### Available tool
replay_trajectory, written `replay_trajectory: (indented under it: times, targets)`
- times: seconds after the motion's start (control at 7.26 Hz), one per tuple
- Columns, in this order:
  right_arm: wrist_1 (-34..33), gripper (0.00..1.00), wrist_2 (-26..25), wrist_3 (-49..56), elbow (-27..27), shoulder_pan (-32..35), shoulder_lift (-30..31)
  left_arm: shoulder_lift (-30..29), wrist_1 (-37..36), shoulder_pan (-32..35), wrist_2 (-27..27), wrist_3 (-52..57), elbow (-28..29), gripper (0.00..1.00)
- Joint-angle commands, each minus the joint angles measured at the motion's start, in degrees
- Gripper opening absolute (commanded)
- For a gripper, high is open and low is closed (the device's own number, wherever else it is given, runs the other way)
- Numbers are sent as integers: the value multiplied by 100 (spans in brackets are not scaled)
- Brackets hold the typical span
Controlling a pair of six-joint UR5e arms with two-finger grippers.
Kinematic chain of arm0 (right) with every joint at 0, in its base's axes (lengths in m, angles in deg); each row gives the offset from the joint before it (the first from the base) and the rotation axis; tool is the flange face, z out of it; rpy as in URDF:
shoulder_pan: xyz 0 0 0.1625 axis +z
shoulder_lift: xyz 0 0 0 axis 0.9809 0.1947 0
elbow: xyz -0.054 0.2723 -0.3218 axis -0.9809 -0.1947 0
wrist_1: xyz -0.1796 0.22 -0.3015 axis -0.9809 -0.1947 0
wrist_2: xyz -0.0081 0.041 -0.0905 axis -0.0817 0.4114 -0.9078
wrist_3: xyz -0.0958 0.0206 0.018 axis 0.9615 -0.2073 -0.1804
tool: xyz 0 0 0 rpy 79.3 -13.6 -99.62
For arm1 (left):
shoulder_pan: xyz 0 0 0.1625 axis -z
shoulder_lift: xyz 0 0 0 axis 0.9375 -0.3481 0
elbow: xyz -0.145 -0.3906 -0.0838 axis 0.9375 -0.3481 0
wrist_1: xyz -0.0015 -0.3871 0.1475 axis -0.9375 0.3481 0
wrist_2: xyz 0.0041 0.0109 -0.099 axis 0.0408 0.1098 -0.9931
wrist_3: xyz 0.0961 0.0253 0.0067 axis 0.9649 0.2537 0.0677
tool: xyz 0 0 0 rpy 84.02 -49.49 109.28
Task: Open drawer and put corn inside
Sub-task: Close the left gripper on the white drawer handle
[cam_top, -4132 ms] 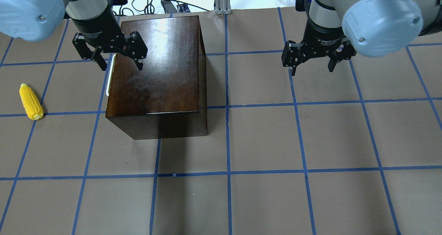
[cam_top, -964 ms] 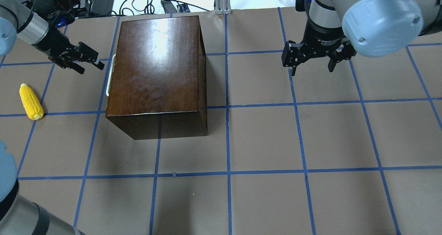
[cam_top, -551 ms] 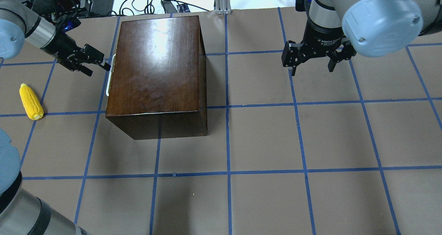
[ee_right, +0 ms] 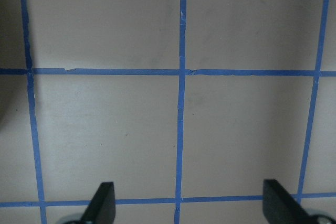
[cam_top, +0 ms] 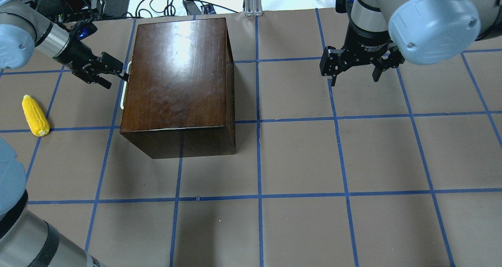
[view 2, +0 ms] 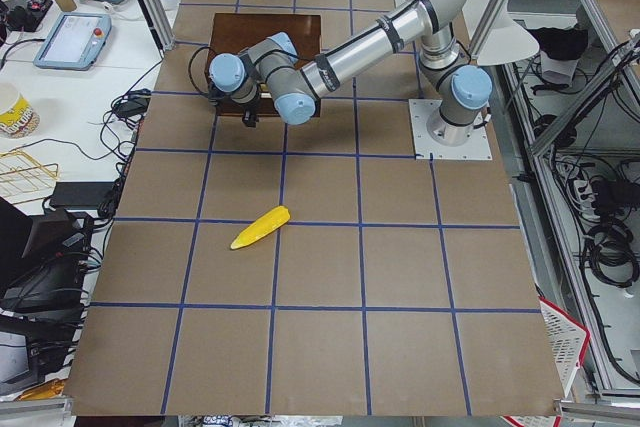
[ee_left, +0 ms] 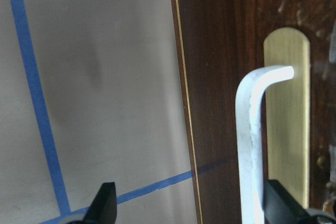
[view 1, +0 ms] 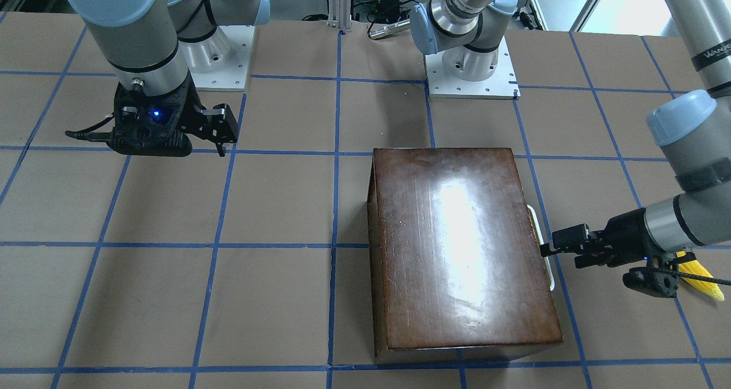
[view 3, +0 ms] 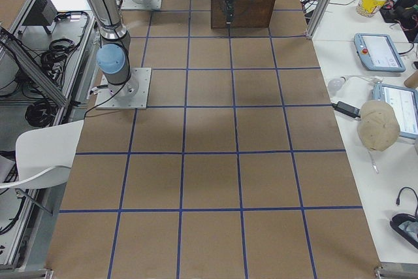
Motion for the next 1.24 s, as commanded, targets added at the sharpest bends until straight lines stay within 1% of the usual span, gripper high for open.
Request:
replay_trajectory:
  times: [0.0, 0.69, 1.1]
  targets:
    - [2, 100, 0, 0, 0, 0, 0, -28, 1, -8, -50, 2, -122, 100]
    - [2, 100, 0, 0, 0, 0, 0, -134, -52, -17, -24, -6, -141, 100]
    - [2, 100, 0, 0, 0, 0, 0, -134, -52, -52, 11, 230, -96, 100]
